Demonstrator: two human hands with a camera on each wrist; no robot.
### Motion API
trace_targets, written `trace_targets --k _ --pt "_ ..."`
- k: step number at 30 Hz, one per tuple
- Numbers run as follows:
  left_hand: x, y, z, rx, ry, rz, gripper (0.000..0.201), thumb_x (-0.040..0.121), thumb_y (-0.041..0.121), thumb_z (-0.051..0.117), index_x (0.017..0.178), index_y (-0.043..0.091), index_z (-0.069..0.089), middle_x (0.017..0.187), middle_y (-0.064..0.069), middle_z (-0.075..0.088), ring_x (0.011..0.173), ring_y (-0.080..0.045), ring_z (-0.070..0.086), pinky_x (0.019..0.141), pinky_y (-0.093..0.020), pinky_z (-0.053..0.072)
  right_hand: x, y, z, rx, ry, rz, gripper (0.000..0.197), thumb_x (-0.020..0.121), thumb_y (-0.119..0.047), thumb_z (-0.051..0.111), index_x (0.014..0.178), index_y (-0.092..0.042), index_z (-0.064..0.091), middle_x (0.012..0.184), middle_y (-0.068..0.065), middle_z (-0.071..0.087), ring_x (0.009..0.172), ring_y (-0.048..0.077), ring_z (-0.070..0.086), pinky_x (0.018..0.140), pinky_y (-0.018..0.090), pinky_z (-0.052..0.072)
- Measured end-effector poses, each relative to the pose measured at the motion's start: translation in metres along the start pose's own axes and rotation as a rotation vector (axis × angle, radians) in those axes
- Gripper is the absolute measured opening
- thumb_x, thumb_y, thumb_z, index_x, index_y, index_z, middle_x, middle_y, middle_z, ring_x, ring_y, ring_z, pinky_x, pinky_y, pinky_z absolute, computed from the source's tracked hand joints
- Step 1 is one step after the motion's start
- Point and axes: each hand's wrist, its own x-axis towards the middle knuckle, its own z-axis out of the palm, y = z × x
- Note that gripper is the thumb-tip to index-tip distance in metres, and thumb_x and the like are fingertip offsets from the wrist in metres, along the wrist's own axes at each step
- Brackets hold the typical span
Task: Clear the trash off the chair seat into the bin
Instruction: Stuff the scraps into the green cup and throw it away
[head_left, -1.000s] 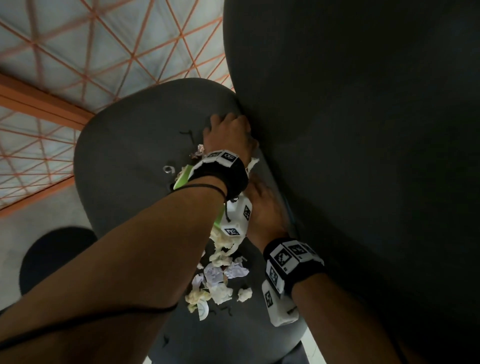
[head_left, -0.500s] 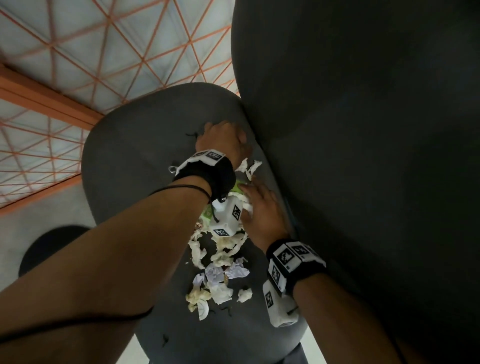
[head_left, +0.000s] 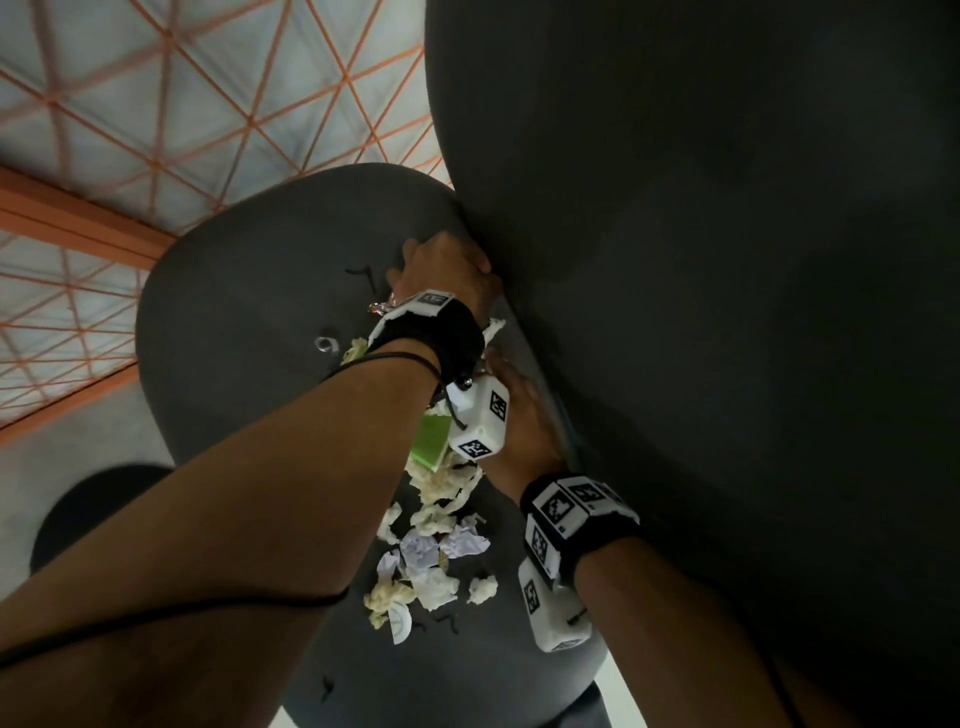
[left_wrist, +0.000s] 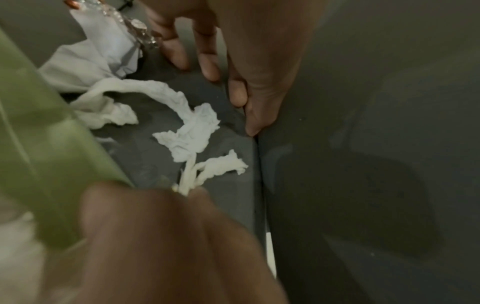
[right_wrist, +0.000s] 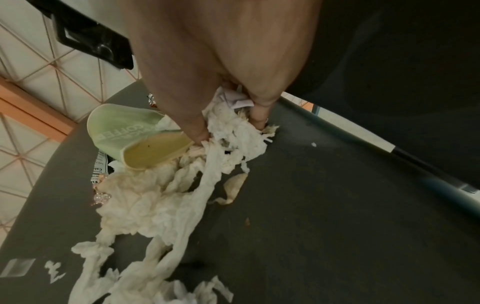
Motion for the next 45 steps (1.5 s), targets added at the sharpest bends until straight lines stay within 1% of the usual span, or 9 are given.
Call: trace_targets --k 5,10,17,22,28,32,36,41,45 --pt "0.002 -0.001 -0.011 0.073 -0.119 0.053 0.015 0.075 0.037 0.069 0.064 0.03 0.06 0.09 -0.001 0.067 0.096 -0.033 0.063 0.086 -0.047 0.054 0.004 -0.002 -0.004 -0.272 -0.045 -0.19 0.07 0.085 -0.016 0.066 0.146 -0.029 0.034 0.159 -0.003 0.024 0.14 0.022 0.03 0.107 0.045 0.041" --pt "0.001 -0.033 -0.043 0.254 -0.167 0.165 0.031 0.067 0.055 0.064 0.082 0.028 0.068 0.098 0.0 0.067 0.095 -0.032 0.062 0.081 -0.045 0.056 0.005 -0.003 -0.004 -0.287 -0.062 -0.201 0.053 0.087 -0.013 0.059 0.136 -0.03 0.047 0.159 -0.004 0.023 0.141 0.021 0.027 0.107 0.043 0.039" --pt "-0.03 -0.087 -0.054 0.325 -0.233 0.218 0.003 0.08 0.03 0.061 0.082 0.028 0.06 0.104 0.003 0.058 0.109 -0.026 0.044 0.081 -0.036 0.043 0.004 -0.012 -0.005 -0.272 -0.047 -0.183 0.074 0.079 -0.01 0.068 0.14 -0.035 0.034 0.147 -0.003 0.039 0.13 0.025 0.04 0.099 0.044 0.044" --pt "-0.057 -0.101 -0.054 0.298 -0.403 0.185 0.052 0.077 0.047 0.061 0.126 0.04 0.044 0.138 0.003 0.043 0.133 -0.027 0.031 0.105 -0.045 0.037 0.01 -0.02 -0.002 -0.154 -0.124 -0.143 0.093 0.072 -0.017 0.074 0.143 -0.047 0.021 0.143 -0.003 0.04 0.126 0.027 0.042 0.102 0.045 0.043" --pt "-0.084 -0.107 -0.029 0.665 -0.445 0.32 0.123 0.047 0.068 0.079 0.147 0.034 0.015 0.147 0.0 0.027 0.135 -0.031 0.022 0.106 -0.05 0.032 0.007 -0.027 -0.002 -0.346 -0.177 -0.128 0.104 0.078 -0.006 0.066 0.15 -0.044 0.001 0.151 0.003 0.026 0.135 0.033 0.028 0.105 0.046 0.036" --pt "-0.084 -0.112 -0.017 0.704 -0.346 0.316 0.115 0.047 0.065 0.08 0.142 0.024 0.03 0.139 -0.001 0.036 0.127 -0.029 0.031 0.102 -0.045 0.036 0.019 -0.044 0.005 -0.568 -0.178 -0.137 0.106 0.081 -0.002 0.061 0.152 -0.039 -0.01 0.154 0.013 0.018 0.131 0.041 0.033 0.106 0.049 0.037" --pt "-0.074 -0.106 -0.015 0.692 -0.337 0.262 0.106 0.051 0.065 0.08 0.137 0.018 0.039 0.136 -0.002 0.043 0.125 -0.029 0.035 0.1 -0.044 0.04 0.033 -0.053 0.003 -0.667 -0.211 -0.097 0.091 0.085 -0.002 0.056 0.153 -0.036 0.005 0.159 0.016 0.006 0.133 0.045 0.033 0.102 0.047 0.04" --pt "-0.072 -0.109 -0.017 0.665 -0.375 0.241 0.103 0.055 0.07 0.075 0.138 0.02 0.041 0.137 -0.003 0.044 0.127 -0.029 0.036 0.1 -0.046 0.041 0.02 -0.035 0.005 -0.671 -0.085 -0.223 0.061 0.084 -0.008 0.058 0.141 -0.021 0.039 0.148 0.012 0.034 0.128 0.037 0.042 0.1 0.042 0.041" --pt "-0.097 -0.127 -0.014 0.542 -0.32 0.245 0.1 0.057 0.076 0.068 0.137 0.024 0.038 0.135 0.0 0.038 0.127 -0.027 0.031 0.1 -0.044 0.042 -0.01 -0.018 0.01 -0.702 -0.076 -0.208 0.064 0.084 -0.02 0.061 0.143 -0.018 0.036 0.145 0.01 0.035 0.131 0.03 0.035 0.102 0.041 0.036"
